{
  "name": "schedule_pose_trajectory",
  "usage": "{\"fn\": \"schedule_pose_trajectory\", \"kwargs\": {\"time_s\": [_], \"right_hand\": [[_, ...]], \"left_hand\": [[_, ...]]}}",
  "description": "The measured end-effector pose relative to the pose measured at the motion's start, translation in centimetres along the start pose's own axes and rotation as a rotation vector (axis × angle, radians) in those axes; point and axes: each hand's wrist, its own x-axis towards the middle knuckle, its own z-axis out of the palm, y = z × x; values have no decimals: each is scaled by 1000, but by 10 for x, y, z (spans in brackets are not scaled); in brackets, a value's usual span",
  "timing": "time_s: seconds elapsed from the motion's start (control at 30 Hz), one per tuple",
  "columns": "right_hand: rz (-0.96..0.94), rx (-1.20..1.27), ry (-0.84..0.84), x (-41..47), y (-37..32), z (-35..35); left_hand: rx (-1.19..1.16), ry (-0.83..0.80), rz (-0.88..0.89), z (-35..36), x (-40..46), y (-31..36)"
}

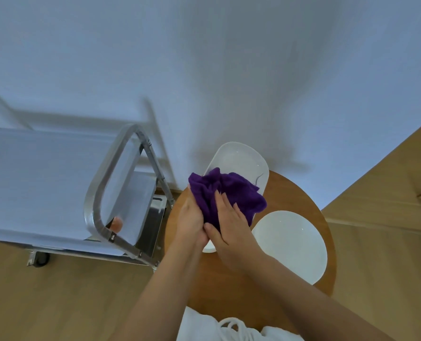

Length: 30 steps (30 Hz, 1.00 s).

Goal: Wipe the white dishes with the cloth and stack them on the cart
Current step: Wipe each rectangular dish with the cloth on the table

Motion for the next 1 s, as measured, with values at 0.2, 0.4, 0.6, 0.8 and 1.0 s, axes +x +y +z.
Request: {"fn": "schedule_pose_trajectory", "kwargs": {"time_s": [0.2,0.4,0.6,0.8,1.0], "right_hand": [[-109,-105,108,-14,16,-7],[-409,-362,168,-26,53,-22],[-443,-398,323,-17,55,-30],[-272,-330,446,3,33,-26],[-272,-351,548,9,18,-19]], "left_hand": [[82,-48,-56,4,2,1],[316,-132,-111,-5,4,15],[318,-148,-210,-4,6,30],[167,6,104,22,-20,-12],[158,90,258,20,-8,-4]]}}
